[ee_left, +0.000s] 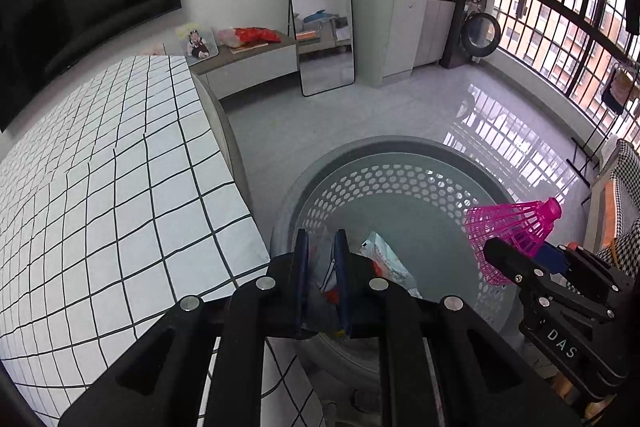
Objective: Collect trash
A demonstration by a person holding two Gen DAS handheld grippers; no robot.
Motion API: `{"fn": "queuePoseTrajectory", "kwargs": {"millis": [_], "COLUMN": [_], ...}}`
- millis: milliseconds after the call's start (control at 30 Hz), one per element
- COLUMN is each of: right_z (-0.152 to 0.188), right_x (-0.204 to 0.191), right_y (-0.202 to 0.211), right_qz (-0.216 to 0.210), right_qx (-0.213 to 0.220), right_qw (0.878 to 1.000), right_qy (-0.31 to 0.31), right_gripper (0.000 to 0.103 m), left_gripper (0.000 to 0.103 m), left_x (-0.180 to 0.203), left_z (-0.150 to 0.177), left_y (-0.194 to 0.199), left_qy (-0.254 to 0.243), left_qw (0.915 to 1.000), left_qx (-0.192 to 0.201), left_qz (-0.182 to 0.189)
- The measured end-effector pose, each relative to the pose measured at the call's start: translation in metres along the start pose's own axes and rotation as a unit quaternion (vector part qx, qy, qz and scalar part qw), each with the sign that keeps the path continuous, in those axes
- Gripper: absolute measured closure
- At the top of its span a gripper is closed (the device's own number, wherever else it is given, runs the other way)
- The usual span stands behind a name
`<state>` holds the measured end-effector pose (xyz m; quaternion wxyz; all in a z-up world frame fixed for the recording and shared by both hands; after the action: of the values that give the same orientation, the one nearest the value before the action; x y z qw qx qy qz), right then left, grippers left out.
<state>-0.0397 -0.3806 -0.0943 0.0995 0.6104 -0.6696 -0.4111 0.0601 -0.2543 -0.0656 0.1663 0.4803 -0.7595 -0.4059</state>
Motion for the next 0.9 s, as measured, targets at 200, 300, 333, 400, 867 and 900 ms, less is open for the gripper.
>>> {"fn": "queuePoseTrajectory", "kwargs": {"millis": [200, 300, 333, 400, 867, 900], "right_z": [-0.003, -0.003, -0.003, -0.003, 0.007, 0.008], "right_x": [0.006, 0.007, 0.008, 0.010, 0.005, 0.004], "right_y": [0.000, 0.003, 0.004, 0.005, 0.013, 0.014], "right_qz": [0.004, 0.005, 0.005, 0.006, 0.004, 0.004], "right_qx": [0.010, 0.019, 0.019, 0.019, 0.017, 0.018], "right_qw": [1.000, 1.000, 1.000, 1.000, 1.000, 1.000], "right_qy": [-0.005, -0.006, -0.007, -0.008, -0.009, -0.008], "right_gripper": [0.047, 0.043, 0.043, 0.043, 0.043, 0.043], "left_gripper": [0.087, 0.084, 0.083, 0.077, 0.040, 0.039], "left_x": [0.008, 0.009, 0.009, 0.009, 0.006, 0.005], "left_z": [-0.002, -0.001, -0.001, -0.002, -0.003, -0.003], "left_y": [-0.004, -0.006, -0.006, -0.007, 0.007, 0.008], "left_qy": [-0.005, -0.007, -0.006, -0.007, 0.002, 0.004], "left_qw": [0.9999, 0.9999, 0.9999, 0.9999, 0.9998, 0.9998], "left_qx": [-0.009, -0.014, -0.015, -0.015, 0.012, 0.014], "left_qz": [-0.001, -0.004, -0.003, -0.002, -0.014, -0.017]}}
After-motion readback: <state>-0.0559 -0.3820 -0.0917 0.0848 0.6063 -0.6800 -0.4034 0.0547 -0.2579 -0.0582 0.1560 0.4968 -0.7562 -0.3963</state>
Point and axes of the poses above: each gripper's, at about its wrist camera, not at the fingertips, and y roughly against the way its jaws point, x to its right, z to its underside, the point moved 4 cm from there along -y, roughly the way its jaws point, and after that the axes turned 10 degrees about -z, right-handed, at the moved point
